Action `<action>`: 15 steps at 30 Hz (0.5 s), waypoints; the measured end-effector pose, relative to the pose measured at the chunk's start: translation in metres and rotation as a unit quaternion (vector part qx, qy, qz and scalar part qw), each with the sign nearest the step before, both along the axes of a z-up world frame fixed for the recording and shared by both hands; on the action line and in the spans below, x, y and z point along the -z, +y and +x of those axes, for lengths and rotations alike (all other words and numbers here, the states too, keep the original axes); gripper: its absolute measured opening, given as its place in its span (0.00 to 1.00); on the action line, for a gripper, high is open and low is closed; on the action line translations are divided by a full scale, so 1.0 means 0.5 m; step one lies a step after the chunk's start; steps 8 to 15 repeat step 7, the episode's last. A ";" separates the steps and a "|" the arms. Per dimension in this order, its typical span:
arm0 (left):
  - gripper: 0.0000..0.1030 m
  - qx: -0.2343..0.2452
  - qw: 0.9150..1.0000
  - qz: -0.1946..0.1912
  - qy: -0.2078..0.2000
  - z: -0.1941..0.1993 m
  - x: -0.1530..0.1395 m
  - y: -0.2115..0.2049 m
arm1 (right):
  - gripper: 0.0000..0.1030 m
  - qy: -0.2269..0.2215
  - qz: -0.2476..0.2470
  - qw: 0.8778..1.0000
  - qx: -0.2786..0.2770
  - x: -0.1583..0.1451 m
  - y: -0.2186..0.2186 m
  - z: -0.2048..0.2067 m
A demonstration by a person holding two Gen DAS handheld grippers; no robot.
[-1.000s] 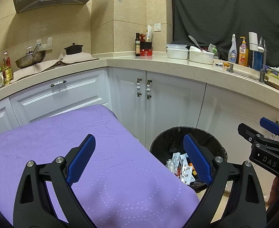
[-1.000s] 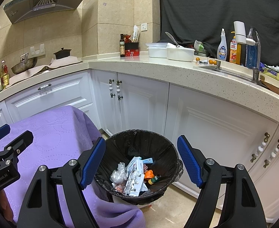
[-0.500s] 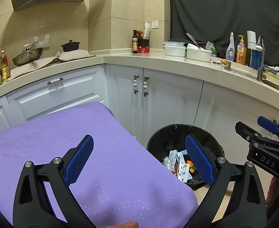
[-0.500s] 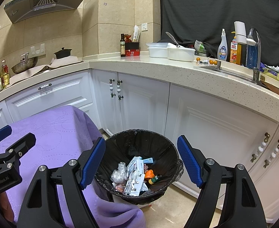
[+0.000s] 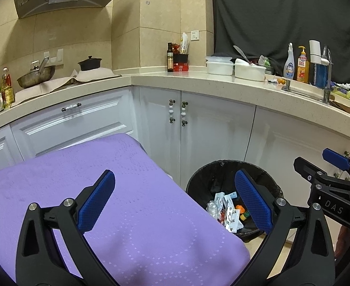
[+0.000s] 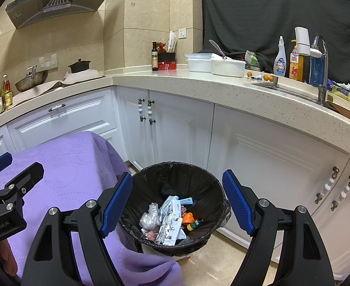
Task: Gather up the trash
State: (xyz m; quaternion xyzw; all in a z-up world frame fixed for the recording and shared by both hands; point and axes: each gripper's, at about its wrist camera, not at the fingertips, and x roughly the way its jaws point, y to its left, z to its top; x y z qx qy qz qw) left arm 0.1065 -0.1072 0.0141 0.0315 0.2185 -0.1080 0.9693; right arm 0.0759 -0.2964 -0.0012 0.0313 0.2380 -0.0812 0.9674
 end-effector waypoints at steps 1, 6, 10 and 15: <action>0.95 -0.002 1.000 -0.002 0.003 0.002 -0.001 0.001 | 0.73 0.000 0.000 1.000 0.000 0.001 -0.001 -0.001; 0.95 -0.004 1.000 -0.004 0.016 0.013 0.002 0.012 | 0.73 0.001 -0.001 1.000 -0.003 0.000 -0.001 0.002; 0.95 -0.005 1.000 -0.004 0.019 0.015 0.004 0.015 | 0.73 0.001 -0.002 1.000 -0.005 -0.001 0.001 0.005; 0.95 -0.005 1.000 -0.004 0.019 0.015 0.004 0.015 | 0.73 0.001 -0.002 1.000 -0.005 -0.001 0.001 0.005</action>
